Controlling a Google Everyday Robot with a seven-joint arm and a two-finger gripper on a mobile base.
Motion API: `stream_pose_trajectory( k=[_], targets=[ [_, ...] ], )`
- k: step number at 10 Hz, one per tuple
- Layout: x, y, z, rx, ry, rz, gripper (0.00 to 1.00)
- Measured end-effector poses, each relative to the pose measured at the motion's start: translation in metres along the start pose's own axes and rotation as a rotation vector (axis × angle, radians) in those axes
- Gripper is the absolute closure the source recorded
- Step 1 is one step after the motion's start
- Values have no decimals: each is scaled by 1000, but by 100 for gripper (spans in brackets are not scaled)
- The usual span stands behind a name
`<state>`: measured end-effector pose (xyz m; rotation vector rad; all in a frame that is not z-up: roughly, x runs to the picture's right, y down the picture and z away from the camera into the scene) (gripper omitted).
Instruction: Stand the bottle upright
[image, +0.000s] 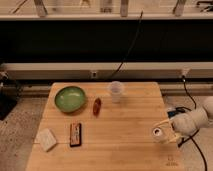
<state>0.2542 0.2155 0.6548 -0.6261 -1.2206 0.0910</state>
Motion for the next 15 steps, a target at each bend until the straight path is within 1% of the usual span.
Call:
stream_pose_trajectory(
  k=[2,4,6,8,11,15],
  targets=[
    [1,-4,-4,21,3,43,100],
    [1,-7,-6,37,-5,88,100],
    [0,-9,-5,49,-19,134,100],
    [-1,-11,-3,60,-34,160,100],
    [-3,-13,0,74,-71,187,100],
    [-10,-18,10,92,-122,193,100]
  ],
)
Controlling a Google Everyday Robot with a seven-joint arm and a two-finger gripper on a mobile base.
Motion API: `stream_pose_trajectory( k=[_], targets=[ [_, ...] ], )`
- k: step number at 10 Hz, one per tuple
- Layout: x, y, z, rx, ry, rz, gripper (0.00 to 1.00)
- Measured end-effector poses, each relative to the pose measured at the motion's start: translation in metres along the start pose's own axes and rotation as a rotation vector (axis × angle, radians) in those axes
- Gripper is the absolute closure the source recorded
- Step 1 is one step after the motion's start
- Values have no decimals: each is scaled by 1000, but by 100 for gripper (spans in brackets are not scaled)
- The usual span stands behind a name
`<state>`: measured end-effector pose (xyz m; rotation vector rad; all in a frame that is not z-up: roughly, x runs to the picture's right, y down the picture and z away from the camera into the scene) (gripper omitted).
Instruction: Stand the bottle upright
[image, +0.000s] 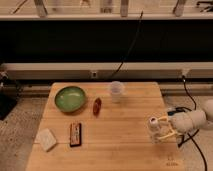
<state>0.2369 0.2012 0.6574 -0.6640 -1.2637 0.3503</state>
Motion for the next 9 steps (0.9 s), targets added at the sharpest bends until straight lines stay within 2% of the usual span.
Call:
stream_pose_trajectory(
  k=[5,9],
  targets=[
    [-5,-7,20,23,-87,-7,100],
    [-6,-13,33,32,-134,-11,100]
  ],
)
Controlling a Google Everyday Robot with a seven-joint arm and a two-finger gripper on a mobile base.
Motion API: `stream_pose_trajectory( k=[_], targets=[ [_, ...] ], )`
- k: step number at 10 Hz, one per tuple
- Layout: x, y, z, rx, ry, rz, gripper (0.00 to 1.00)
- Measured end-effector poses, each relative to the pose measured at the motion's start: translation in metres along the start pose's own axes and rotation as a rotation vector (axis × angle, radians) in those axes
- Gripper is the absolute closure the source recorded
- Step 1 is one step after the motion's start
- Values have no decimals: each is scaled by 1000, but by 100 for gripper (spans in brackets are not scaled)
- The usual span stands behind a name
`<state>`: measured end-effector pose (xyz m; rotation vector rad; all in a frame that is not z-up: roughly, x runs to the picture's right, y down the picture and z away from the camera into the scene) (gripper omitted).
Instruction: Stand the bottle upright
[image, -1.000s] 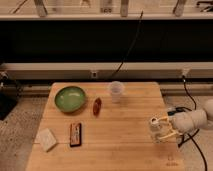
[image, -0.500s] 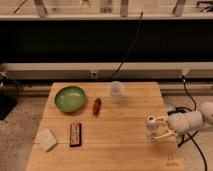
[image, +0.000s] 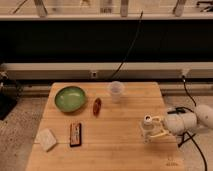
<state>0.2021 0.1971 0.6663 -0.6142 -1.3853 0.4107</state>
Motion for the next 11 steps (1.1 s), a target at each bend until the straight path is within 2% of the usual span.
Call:
stream_pose_trajectory(
  k=[11],
  targets=[
    [23,-5,35,25,-72,-20,100]
  ],
)
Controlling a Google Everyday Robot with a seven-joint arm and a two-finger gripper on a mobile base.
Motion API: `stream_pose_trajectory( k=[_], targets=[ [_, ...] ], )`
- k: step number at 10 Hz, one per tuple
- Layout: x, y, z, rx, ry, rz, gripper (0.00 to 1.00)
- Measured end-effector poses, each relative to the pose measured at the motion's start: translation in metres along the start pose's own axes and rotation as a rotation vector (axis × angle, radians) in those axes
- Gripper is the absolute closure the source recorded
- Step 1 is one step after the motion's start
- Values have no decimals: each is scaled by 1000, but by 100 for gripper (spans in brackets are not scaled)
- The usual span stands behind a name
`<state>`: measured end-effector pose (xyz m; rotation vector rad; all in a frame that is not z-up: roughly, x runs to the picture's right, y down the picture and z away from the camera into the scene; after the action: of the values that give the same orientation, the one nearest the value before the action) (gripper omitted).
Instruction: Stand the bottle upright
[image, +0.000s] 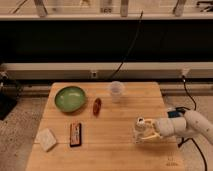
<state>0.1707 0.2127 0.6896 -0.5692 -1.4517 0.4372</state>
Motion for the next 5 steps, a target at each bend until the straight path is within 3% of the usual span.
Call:
stream_pose_trajectory(
  k=[5],
  targets=[
    [14,0,11,-3,-8,-9,100]
  ],
)
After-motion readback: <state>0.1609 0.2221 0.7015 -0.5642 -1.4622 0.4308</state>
